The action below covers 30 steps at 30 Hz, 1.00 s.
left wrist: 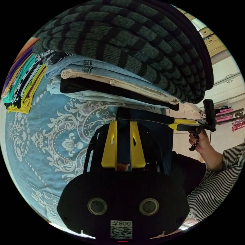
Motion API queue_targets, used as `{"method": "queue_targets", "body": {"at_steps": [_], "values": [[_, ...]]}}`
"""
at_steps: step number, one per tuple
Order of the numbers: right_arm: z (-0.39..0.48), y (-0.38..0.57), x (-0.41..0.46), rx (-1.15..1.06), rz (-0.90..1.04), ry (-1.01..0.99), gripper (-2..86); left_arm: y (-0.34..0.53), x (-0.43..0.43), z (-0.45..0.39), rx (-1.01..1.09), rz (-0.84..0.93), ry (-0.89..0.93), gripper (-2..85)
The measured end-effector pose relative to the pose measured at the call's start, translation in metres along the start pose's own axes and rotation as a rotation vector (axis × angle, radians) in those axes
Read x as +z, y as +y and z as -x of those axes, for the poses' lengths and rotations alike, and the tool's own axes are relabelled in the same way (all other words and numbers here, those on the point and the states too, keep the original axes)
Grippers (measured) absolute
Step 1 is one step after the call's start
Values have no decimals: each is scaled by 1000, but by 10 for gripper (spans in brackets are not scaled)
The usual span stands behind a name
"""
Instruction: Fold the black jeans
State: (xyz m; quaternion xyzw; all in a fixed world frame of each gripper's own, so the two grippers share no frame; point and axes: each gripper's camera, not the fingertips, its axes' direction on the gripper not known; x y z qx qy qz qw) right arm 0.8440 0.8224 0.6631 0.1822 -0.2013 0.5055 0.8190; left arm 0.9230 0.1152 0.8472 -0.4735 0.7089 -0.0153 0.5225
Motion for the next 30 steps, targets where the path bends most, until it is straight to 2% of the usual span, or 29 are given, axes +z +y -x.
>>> {"method": "queue_targets", "body": {"at_steps": [9,15,24,30], "values": [[11,15,-3,-43,4,2,71,7,-23,1,-24,30,60,34],[23,32,-9,-68,-9,-83,63,35,-61,-2,-50,-27,111,24],[75,72,-17,-157,-44,-156,61,107,-150,-17,-10,-125,119,19],[139,105,-20,-285,-64,-205,61,188,-227,-20,-25,-238,142,19]]}}
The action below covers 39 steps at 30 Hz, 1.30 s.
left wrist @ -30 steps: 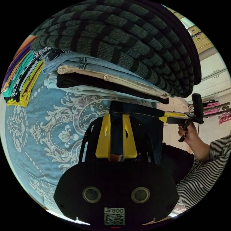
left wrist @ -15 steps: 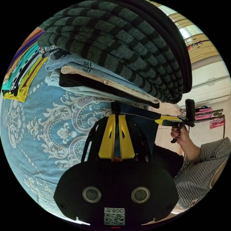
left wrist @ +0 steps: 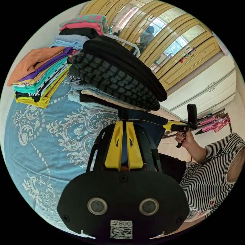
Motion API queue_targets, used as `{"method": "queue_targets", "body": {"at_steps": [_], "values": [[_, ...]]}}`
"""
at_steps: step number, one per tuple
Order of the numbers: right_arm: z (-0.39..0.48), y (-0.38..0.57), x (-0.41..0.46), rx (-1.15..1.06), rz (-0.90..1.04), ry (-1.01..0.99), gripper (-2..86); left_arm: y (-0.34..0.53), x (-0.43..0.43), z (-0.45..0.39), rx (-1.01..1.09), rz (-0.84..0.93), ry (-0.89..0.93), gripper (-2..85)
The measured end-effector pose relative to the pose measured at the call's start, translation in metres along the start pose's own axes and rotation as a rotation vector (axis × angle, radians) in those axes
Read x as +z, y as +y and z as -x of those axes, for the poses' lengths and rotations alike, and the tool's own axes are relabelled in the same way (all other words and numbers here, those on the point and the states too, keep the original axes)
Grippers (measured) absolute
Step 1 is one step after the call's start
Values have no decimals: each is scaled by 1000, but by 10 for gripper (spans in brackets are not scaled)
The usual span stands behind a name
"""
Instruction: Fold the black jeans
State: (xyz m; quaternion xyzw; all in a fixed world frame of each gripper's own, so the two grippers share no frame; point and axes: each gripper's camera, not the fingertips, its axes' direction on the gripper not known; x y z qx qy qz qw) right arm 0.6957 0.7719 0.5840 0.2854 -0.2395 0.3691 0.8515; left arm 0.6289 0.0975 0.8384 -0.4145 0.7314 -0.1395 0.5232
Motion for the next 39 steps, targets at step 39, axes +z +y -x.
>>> {"method": "queue_targets", "body": {"at_steps": [39], "values": [[412,226,444,-680,890,-112,66,695,-364,-37,-847,-518,189,19]]}}
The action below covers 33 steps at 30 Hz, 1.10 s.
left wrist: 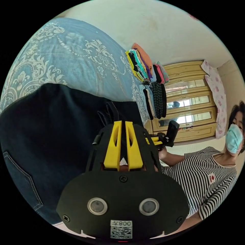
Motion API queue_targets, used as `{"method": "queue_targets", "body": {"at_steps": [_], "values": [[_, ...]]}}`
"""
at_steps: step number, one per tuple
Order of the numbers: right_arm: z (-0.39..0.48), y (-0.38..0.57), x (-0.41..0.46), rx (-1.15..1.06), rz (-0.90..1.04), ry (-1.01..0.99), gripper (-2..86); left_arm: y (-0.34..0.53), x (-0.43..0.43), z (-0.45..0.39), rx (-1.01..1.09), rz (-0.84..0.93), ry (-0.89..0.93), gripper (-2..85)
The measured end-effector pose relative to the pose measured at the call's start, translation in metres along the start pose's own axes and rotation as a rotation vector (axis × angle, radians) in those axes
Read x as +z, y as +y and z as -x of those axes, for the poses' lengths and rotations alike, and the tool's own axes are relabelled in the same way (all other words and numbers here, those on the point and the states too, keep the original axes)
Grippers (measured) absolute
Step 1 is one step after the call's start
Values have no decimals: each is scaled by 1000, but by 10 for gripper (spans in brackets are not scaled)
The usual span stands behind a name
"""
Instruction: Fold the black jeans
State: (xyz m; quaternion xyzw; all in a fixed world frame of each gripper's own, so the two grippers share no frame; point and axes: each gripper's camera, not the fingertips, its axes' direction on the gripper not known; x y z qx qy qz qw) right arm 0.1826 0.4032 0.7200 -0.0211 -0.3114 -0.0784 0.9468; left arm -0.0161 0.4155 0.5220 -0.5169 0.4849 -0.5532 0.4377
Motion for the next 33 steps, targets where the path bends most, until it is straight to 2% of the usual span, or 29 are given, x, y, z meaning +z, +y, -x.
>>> {"method": "queue_targets", "body": {"at_steps": [3,7,12,17,22,25,29,33], "values": [[5,-22,28,-27,90,-10,71,21,-5,-6,16,42,6,20],[13,-48,44,-57,115,-26,66,47,-3,5,-40,196,-144,12],[23,-74,41,-109,149,-84,19,70,-34,4,-42,160,-189,16],[20,-106,35,-88,94,14,3,84,-67,-9,-21,63,-272,61],[14,-132,42,-55,78,23,2,90,-66,-8,-21,125,-407,42],[13,-142,45,-41,78,18,1,96,-76,-11,-12,136,-387,26],[18,-157,42,-63,56,7,1,116,-106,-17,-23,52,-286,18],[24,-173,43,-100,36,12,0,137,-110,-13,-52,68,-308,19]]}}
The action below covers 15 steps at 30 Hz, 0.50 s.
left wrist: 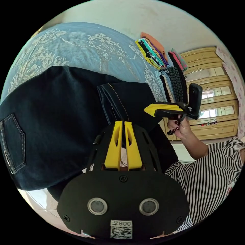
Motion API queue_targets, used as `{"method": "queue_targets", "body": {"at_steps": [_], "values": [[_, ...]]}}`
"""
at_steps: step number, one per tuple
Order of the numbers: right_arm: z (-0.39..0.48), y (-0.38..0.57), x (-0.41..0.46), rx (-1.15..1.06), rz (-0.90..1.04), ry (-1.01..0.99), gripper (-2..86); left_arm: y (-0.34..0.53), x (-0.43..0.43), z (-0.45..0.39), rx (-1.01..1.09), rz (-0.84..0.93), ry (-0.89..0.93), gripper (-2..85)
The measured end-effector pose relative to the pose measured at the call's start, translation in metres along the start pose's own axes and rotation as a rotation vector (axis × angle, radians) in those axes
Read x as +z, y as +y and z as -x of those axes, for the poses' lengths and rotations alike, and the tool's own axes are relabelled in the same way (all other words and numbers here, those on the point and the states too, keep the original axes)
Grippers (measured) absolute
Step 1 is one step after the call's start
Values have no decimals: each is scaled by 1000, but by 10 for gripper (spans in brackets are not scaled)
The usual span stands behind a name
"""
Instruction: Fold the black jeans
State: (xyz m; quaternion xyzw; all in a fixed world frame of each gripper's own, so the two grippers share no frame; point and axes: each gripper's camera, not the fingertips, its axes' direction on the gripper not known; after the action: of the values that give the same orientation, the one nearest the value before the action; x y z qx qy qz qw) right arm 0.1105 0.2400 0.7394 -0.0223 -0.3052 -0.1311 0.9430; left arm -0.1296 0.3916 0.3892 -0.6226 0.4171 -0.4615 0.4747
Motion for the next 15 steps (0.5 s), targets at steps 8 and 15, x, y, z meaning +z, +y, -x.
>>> {"method": "queue_targets", "body": {"at_steps": [8,15], "values": [[-19,-33,48,42,154,87,1,11,-9,6,-52,-63,-77,60],[-32,-36,43,85,139,50,1,-2,13,17,-87,-11,-62,54]]}}
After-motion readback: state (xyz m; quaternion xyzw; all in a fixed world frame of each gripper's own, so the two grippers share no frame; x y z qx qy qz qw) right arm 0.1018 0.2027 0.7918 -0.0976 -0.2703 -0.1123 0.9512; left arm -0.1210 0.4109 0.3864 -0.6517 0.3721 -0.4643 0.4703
